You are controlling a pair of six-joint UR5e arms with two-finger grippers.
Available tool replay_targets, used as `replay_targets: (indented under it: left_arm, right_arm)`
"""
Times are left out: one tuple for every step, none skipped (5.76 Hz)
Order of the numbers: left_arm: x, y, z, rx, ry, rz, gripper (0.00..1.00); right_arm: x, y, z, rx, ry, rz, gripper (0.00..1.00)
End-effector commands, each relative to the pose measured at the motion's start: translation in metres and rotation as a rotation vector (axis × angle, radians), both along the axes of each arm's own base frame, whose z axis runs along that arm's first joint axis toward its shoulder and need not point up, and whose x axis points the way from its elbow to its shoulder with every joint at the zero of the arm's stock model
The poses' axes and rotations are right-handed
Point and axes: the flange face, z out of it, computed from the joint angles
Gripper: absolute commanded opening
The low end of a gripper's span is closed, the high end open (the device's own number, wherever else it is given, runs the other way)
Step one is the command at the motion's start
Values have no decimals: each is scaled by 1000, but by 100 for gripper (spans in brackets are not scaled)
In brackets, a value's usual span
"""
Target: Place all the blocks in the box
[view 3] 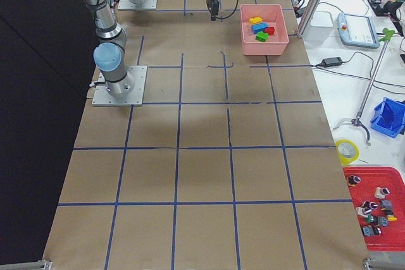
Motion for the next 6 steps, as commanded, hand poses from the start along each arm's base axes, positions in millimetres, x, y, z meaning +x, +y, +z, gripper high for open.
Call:
replay_targets:
  left_arm:
    - [1,10,-1,-3,5,-11,99]
    - [2,13,5,-13,3,-21,99]
    - [3,19,11,-20,1,-49,99]
    - [1,21,14,-24,1,-55,99]
    - [0,22,14,-24,1,-57,99]
    - [0,22,15,-26,1,-55,99]
  right_arm:
    - [0,-1,13,-27,-2,2,100]
    - [-1,-9,30,-50,-2,0,100]
    - [0,-13,30,-46,-2,0,100]
    - [0,-12,31,-44,-1,2,100]
    - [-1,-13,29,-41,1,2,100]
    - [-2,-13,35,-53,0,-2,100]
